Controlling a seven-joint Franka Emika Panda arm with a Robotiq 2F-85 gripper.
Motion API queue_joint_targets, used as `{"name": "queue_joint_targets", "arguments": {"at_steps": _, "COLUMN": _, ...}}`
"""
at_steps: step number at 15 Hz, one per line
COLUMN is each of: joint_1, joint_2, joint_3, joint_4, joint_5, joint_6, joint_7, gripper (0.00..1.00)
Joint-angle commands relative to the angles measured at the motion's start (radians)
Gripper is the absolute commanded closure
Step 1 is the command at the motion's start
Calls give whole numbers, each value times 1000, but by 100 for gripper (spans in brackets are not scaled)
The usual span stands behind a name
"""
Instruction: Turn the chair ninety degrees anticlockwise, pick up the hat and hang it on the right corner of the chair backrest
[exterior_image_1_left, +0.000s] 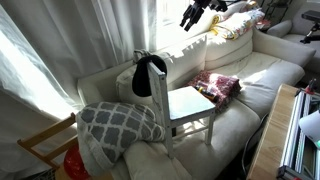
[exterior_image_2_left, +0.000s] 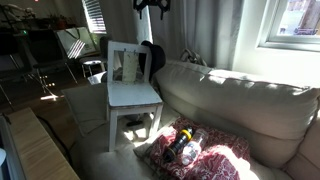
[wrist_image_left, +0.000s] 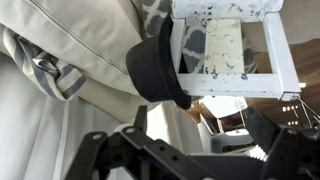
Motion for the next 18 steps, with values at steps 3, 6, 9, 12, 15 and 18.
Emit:
{"name": "queue_joint_targets", "arguments": {"at_steps": 3, "joint_1": 82, "joint_2": -129, "joint_3": -184, "joint_4": -64, "joint_5": 2, "joint_6": -202, "joint_7": 75, "gripper": 0}}
{"name": "queue_joint_targets", "arguments": {"at_steps": 6, "joint_1": 102, "joint_2": -165, "joint_3": -241, "joint_4": -83, "joint_5": -38, "joint_6": -293, "joint_7": 85, "gripper": 0}}
{"name": "queue_joint_targets", "arguments": {"at_steps": 9, "joint_1": 121, "joint_2": -190, "joint_3": -271, "joint_4": -98, "joint_5": -70, "joint_6": -349, "joint_7": 125, "gripper": 0}}
{"name": "queue_joint_targets", "arguments": {"at_steps": 12, "joint_1": 138, "joint_2": -162, "joint_3": -290, "joint_4": -65, "joint_5": -46, "joint_6": -341, "joint_7": 104, "gripper": 0}}
{"name": "queue_joint_targets", "arguments": {"at_steps": 15, "joint_1": 144, "joint_2": -160, "joint_3": -296, "joint_4": -63, "joint_5": -45, "joint_6": -342, "joint_7": 103, "gripper": 0}}
{"name": "queue_joint_targets", "arguments": {"at_steps": 18, "joint_1": 147, "joint_2": -160, "joint_3": -297, "joint_4": -63, "joint_5": -45, "joint_6": -342, "joint_7": 103, "gripper": 0}}
